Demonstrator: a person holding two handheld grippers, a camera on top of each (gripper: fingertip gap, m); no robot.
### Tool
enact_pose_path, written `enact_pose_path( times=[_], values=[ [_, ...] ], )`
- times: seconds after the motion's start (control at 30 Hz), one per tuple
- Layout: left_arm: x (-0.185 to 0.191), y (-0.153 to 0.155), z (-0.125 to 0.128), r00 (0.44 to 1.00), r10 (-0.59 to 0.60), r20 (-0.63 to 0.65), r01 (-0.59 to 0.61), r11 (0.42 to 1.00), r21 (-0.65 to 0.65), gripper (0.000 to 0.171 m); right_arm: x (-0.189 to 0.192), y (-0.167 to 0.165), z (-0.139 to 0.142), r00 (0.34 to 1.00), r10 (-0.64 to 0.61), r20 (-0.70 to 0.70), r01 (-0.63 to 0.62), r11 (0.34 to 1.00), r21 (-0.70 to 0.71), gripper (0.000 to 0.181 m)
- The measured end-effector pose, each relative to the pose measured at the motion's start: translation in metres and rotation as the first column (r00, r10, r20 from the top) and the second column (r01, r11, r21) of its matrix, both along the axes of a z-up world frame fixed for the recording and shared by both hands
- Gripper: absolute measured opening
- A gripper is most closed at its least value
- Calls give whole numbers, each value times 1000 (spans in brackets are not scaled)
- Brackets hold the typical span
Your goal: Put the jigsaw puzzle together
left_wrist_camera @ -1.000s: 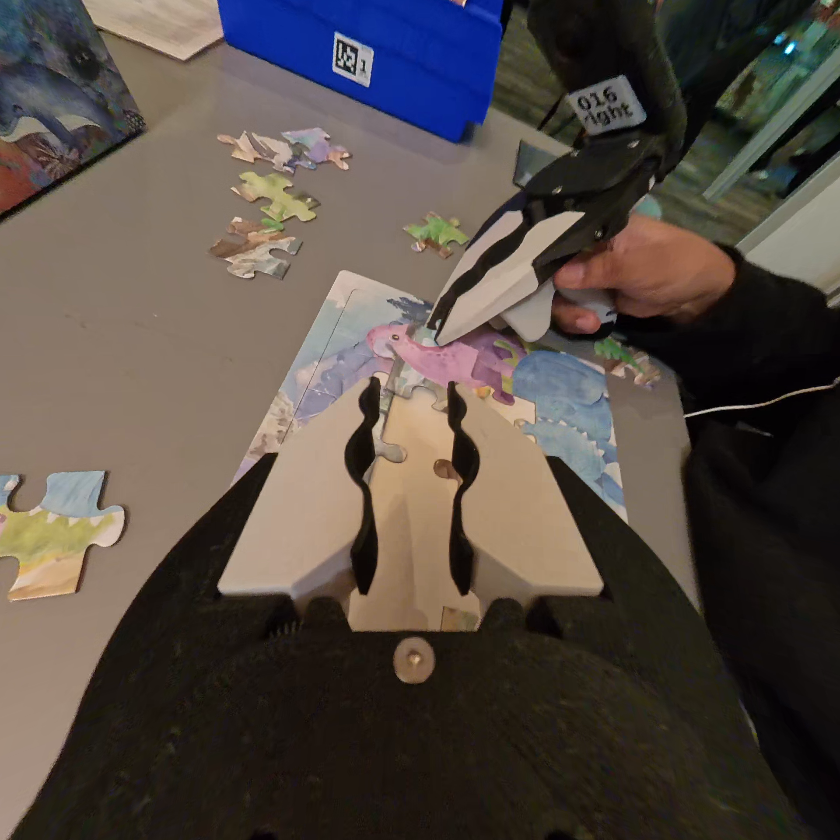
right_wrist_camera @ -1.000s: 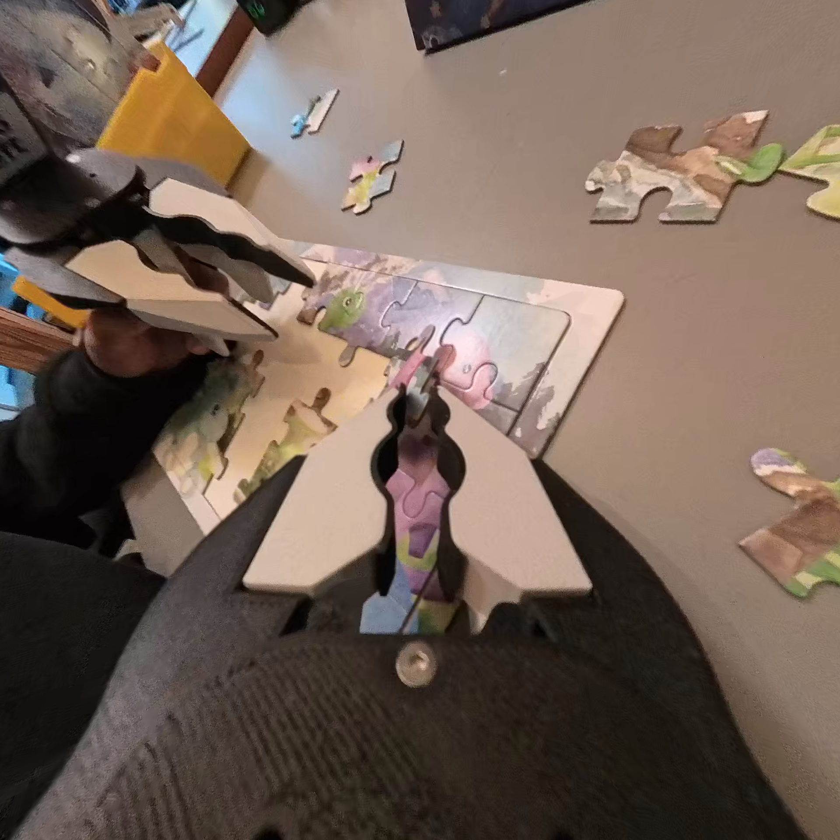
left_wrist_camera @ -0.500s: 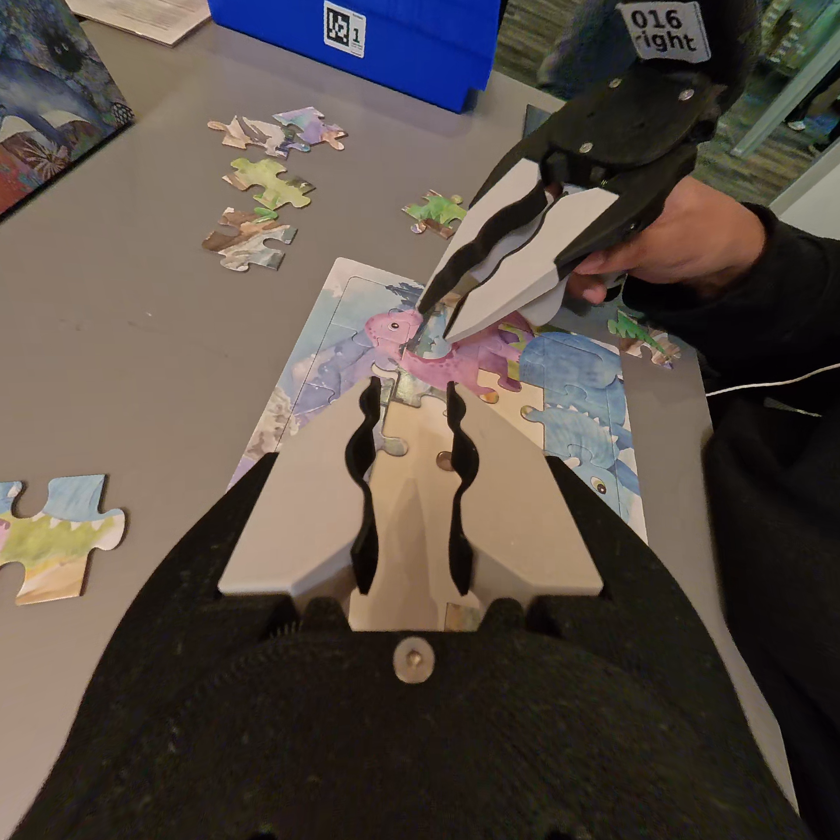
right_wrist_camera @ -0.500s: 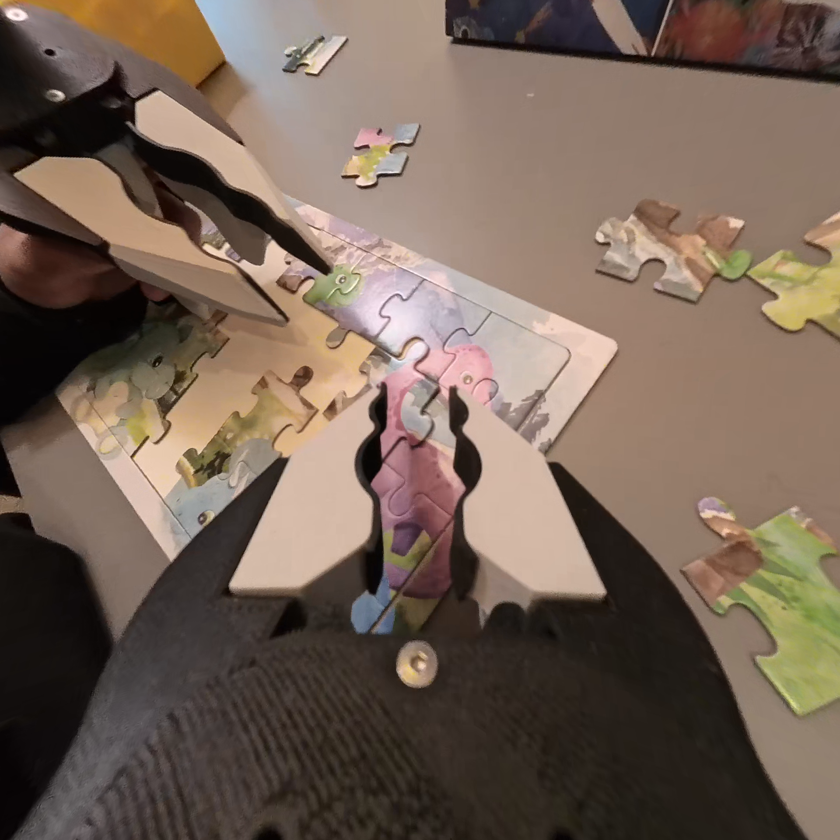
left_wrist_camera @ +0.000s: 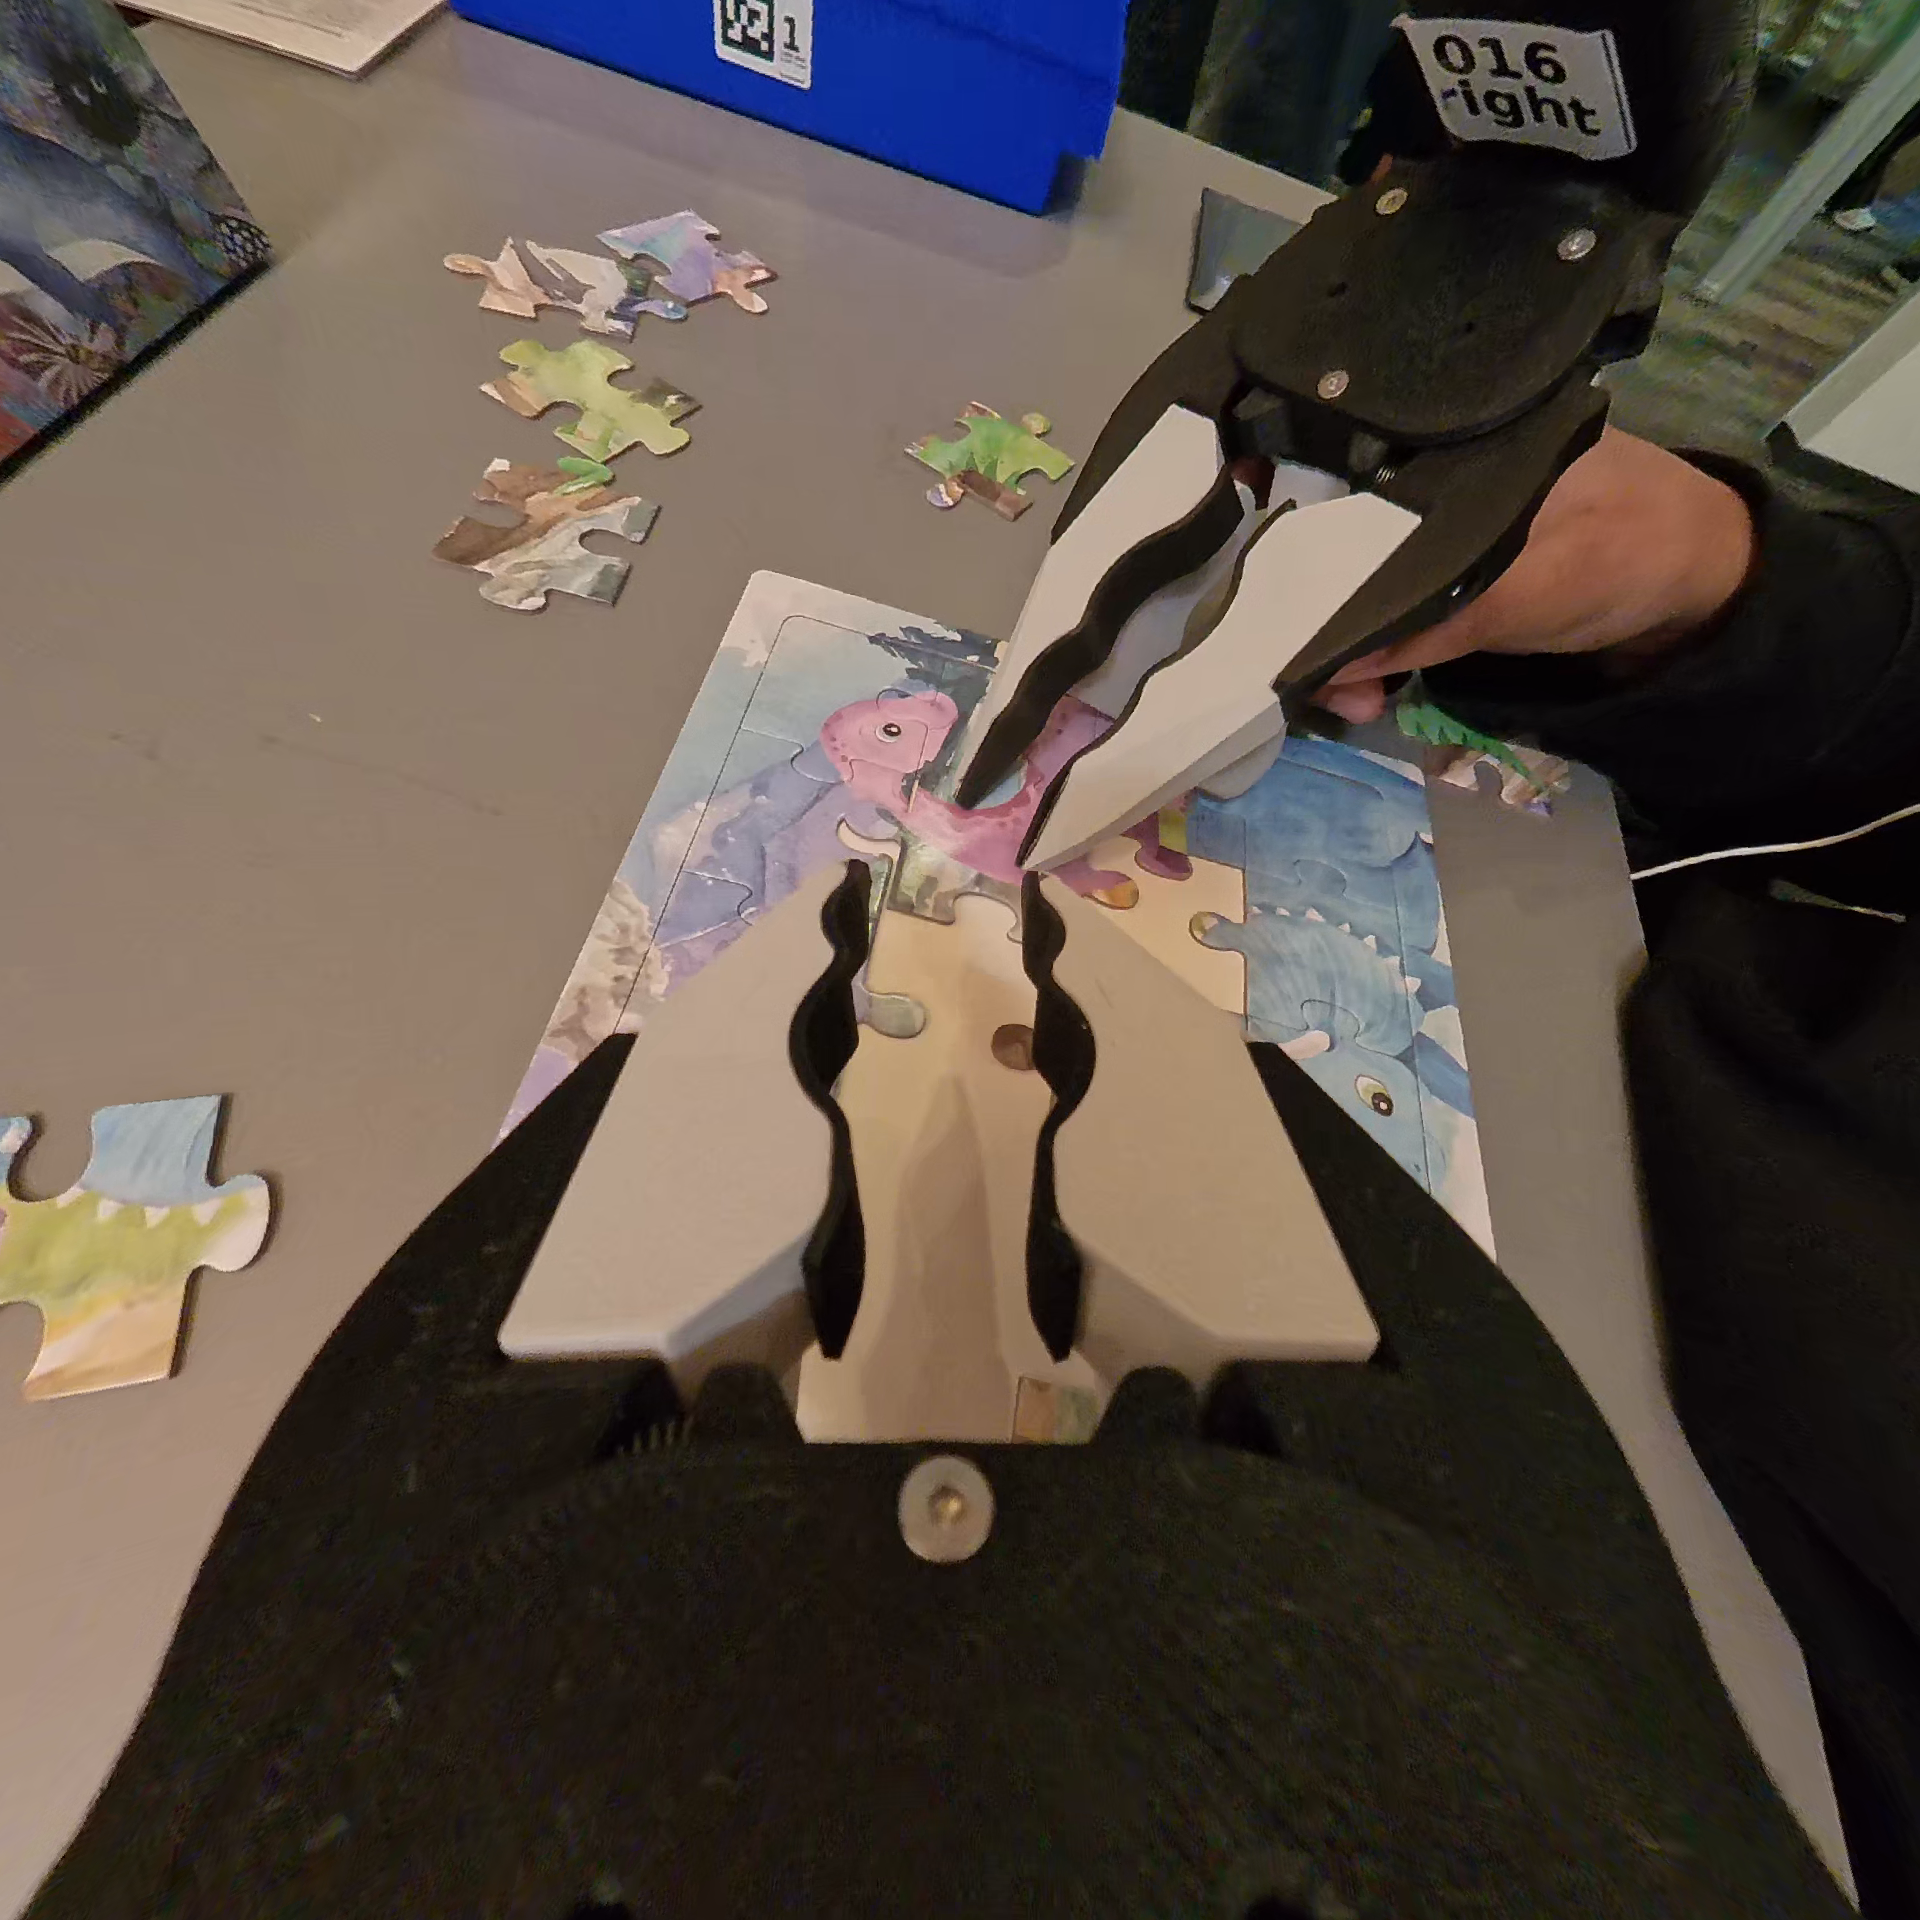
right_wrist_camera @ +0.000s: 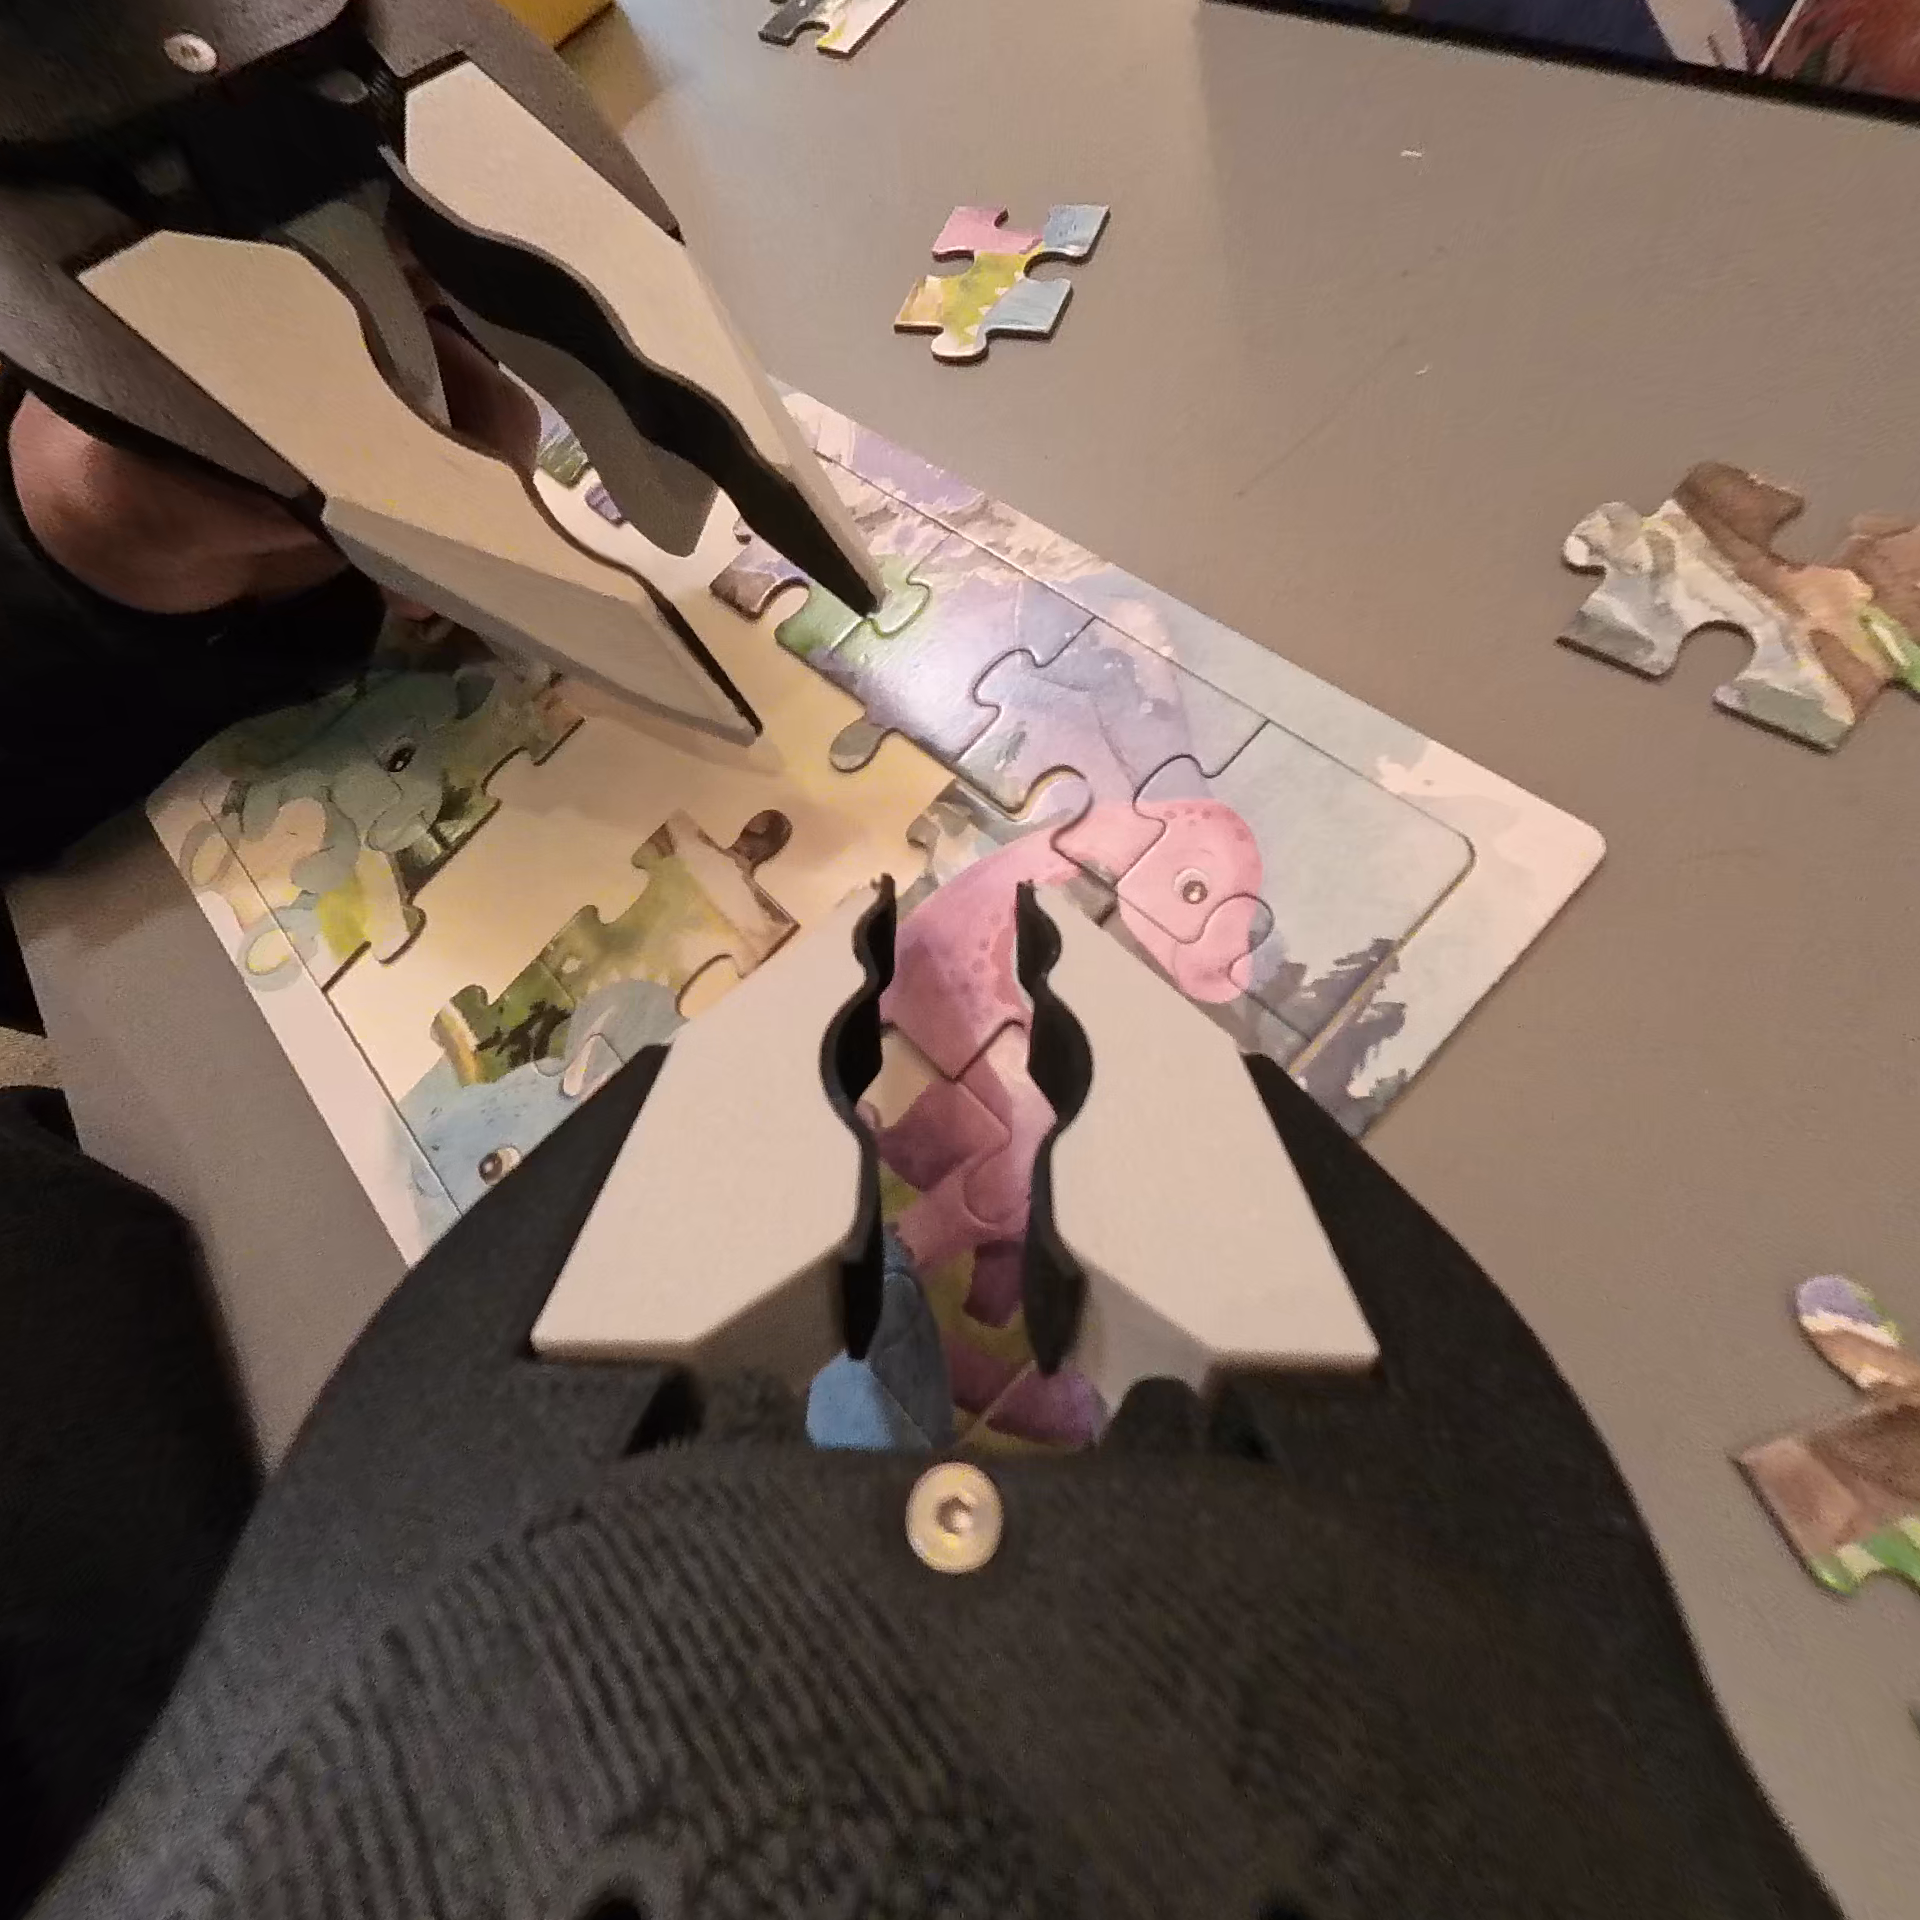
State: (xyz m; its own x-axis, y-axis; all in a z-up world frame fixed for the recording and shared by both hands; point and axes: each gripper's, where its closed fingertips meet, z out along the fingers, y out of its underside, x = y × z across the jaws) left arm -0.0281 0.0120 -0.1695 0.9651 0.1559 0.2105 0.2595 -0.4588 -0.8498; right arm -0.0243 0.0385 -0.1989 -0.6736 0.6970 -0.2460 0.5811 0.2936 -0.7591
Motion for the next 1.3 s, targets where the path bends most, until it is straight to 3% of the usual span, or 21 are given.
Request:
enact_pose_path(
  times=[0.53, 0.8, 1.0, 1.3],
  values=[
    [1, 1, -1, 1000, -6, -12, 6, 1000, -7, 27, -5, -7, -1, 999, 14, -38, -12, 999, 42, 25],
    [2, 1, 0, 1000, -9, -20, 9, 1000, -5, 27, 6, 11, 28, 970, 108, -220, -96, 993, 69, 31],
    [6, 1, -10, 998, -34, -54, 30, 997, -75, 22, 25, 17, 9, 943, 228, -241, -173, 958, 228, 27],
    [8, 2, -21, 992, -53, -113, 36, 988, -151, 21, 27, 13, -6, 947, 251, -199, -189, 939, 288, 28]
  ],
)
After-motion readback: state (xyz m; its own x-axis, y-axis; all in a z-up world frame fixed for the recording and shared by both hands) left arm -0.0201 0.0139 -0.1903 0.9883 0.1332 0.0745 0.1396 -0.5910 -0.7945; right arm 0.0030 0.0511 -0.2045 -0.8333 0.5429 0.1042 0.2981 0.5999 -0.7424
